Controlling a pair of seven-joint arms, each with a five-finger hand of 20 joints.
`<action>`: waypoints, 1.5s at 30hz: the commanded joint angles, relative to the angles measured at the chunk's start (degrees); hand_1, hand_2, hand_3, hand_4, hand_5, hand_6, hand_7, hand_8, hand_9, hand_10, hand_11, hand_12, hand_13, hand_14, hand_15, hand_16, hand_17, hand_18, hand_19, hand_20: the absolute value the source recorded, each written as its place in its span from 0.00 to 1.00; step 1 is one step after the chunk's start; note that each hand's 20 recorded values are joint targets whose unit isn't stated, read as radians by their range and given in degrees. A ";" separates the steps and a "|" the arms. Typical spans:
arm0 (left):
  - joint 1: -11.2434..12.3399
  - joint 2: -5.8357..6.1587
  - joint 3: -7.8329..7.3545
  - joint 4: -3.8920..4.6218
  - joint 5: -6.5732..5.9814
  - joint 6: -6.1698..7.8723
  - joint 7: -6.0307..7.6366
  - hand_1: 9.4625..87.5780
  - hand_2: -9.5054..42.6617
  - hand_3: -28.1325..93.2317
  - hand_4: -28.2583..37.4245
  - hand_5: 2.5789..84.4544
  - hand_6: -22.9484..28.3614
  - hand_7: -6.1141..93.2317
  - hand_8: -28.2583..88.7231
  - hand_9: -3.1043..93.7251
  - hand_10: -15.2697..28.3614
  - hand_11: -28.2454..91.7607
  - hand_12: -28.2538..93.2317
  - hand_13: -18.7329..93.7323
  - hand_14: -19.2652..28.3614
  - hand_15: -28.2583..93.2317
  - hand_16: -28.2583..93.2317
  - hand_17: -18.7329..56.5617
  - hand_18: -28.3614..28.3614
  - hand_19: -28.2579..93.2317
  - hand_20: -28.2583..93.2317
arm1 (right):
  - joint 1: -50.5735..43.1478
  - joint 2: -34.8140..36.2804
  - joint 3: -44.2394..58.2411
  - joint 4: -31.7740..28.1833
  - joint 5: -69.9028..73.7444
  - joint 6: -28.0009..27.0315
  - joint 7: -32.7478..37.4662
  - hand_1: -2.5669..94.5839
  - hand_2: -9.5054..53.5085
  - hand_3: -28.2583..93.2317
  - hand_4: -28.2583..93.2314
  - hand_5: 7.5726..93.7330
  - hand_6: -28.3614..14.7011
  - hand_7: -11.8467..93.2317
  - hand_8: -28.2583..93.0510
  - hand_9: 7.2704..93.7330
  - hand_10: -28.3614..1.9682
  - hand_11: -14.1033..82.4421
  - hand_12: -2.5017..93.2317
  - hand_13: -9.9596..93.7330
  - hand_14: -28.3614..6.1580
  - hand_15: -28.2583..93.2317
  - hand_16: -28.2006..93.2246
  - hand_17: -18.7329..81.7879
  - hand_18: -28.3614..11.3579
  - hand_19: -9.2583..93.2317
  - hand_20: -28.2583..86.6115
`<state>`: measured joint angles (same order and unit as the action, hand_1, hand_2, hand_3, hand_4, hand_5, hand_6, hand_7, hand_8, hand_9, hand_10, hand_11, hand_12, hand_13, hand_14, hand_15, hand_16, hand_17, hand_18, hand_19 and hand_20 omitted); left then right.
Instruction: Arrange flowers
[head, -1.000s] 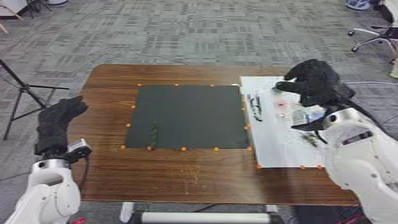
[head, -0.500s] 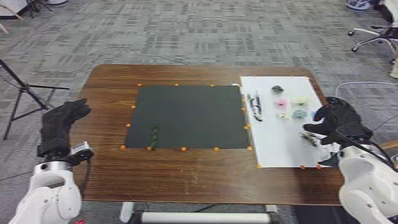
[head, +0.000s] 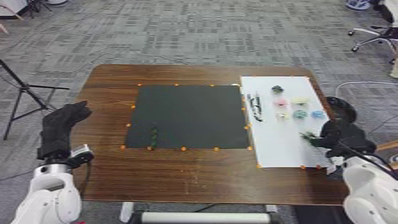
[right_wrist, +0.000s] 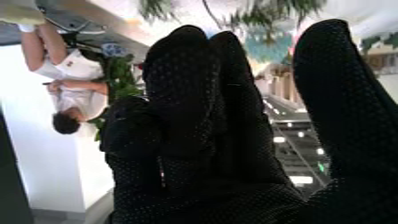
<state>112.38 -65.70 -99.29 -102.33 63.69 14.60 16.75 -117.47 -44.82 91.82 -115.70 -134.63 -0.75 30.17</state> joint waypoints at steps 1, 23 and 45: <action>0.69 -0.63 -0.26 -0.72 0.25 -1.17 -0.72 0.20 0.39 0.79 0.00 0.68 0.51 0.22 0.18 0.60 0.70 0.42 0.35 0.57 0.79 0.44 0.25 0.42 0.72 0.35 0.43 | -0.59 -0.67 -1.30 1.32 -0.81 -2.18 1.00 0.45 0.00 0.73 0.14 0.64 0.55 0.35 0.21 0.73 0.43 0.43 0.33 0.91 0.67 0.62 0.52 0.74 0.38 0.93 0.62; 0.88 -0.40 -0.46 -1.18 0.02 -1.47 -1.61 0.21 0.40 0.79 0.01 0.68 0.51 0.22 0.18 0.60 0.70 0.42 0.35 0.57 0.79 0.44 0.25 0.42 0.72 0.35 0.43 | 2.93 0.20 1.23 -7.03 10.76 5.45 2.37 0.68 0.00 0.64 0.19 0.74 0.61 0.40 0.45 0.95 0.65 0.34 0.54 1.00 0.77 0.61 0.54 0.85 0.50 0.93 0.62; 0.09 -0.07 -0.46 -1.14 0.69 -3.25 -3.53 0.21 0.39 0.79 0.01 0.67 0.51 0.22 0.18 0.60 0.70 0.42 0.35 0.57 0.79 0.44 0.25 0.42 0.72 0.35 0.43 | 41.35 -14.55 -38.18 5.83 31.78 9.51 3.35 0.69 0.00 0.64 0.20 0.76 0.59 0.40 0.45 0.96 0.63 0.34 0.51 1.00 0.77 0.62 0.51 0.86 0.53 0.93 0.61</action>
<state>112.65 -65.86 -99.93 -103.23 63.90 12.46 14.06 -84.55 -51.81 60.62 -113.88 -101.32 7.06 33.40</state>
